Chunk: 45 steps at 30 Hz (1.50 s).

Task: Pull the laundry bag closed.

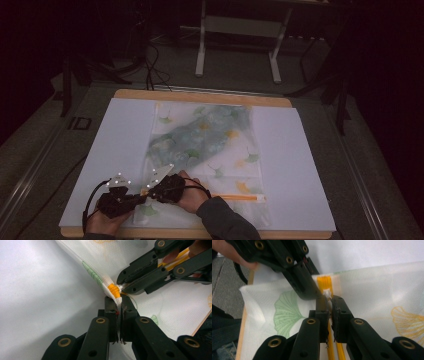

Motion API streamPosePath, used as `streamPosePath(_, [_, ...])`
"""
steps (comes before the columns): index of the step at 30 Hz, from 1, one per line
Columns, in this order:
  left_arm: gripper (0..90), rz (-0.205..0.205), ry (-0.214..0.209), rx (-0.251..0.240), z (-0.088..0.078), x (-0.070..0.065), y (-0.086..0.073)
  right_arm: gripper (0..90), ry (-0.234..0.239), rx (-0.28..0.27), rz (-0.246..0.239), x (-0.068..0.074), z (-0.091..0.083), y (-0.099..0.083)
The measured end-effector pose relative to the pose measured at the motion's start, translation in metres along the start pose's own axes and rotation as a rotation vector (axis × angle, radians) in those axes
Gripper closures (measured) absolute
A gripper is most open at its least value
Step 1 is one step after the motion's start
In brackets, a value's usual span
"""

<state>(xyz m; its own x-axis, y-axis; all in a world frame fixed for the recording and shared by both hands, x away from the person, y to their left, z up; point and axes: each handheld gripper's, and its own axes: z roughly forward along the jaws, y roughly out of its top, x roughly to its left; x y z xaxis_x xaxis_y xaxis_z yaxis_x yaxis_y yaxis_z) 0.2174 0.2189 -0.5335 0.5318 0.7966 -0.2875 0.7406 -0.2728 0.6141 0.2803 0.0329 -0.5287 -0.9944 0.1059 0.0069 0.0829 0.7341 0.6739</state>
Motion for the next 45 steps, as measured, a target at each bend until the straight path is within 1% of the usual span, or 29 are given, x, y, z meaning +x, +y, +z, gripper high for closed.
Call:
streamPosePath(4, [86.6, 0.011, 0.0, -0.003, -0.001, -0.001, 0.0, 84.7, -0.006, 0.009, -0.01, 0.001, 0.0, -0.002])
streamPosePath(8, [86.6, 0.005, 0.0, -0.029, -0.005, -0.001, 0.0, 84.7, -0.019, 0.034, -0.023, 0.001, 0.001, -0.003])
streamPosePath(13, [86.6, 0.014, 0.001, -0.038, -0.006, -0.002, 0.0, 84.8, -0.022, 0.042, -0.014, 0.0, -0.002, -0.007])
streamPosePath(16, [86.5, 0.02, 0.0, -0.044, -0.007, -0.002, 0.001, 84.8, -0.041, 0.057, -0.024, 0.002, -0.004, -0.009])
streamPosePath(20, [86.5, 0.021, -0.001, -0.054, -0.008, -0.002, 0.001, 84.8, -0.054, 0.071, -0.024, 0.002, -0.007, -0.011])
streamPosePath(21, [86.5, 0.022, -0.001, -0.059, -0.009, -0.002, 0.0, 84.8, -0.065, 0.081, -0.023, 0.002, -0.009, -0.013])
streamPosePath(26, [86.5, 0.016, 0.0, -0.067, -0.009, -0.002, 0.0, 84.9, -0.082, 0.102, -0.023, 0.003, -0.014, -0.016])
streamPosePath(27, [86.5, 0.016, 0.0, -0.068, -0.01, -0.002, 0.0, 84.9, -0.085, 0.104, -0.03, 0.003, -0.015, -0.017])
streamPosePath(29, [86.5, 0.017, 0.0, -0.07, -0.01, -0.002, 0.0, 85.0, -0.091, 0.113, -0.025, 0.004, -0.016, -0.018])
streamPosePath(34, [86.4, 0.019, 0.002, -0.07, -0.01, -0.001, -0.001, 85.0, -0.103, 0.136, -0.034, 0.004, -0.021, -0.02])
streamPosePath(38, [86.4, 0.014, 0.001, -0.073, -0.01, -0.001, -0.001, 85.0, -0.109, 0.15, -0.029, 0.004, -0.025, -0.024])
streamPosePath(45, [86.4, 0.021, 0.003, -0.067, -0.01, 0.0, -0.001, 85.2, -0.123, 0.167, -0.02, 0.004, -0.033, -0.031])
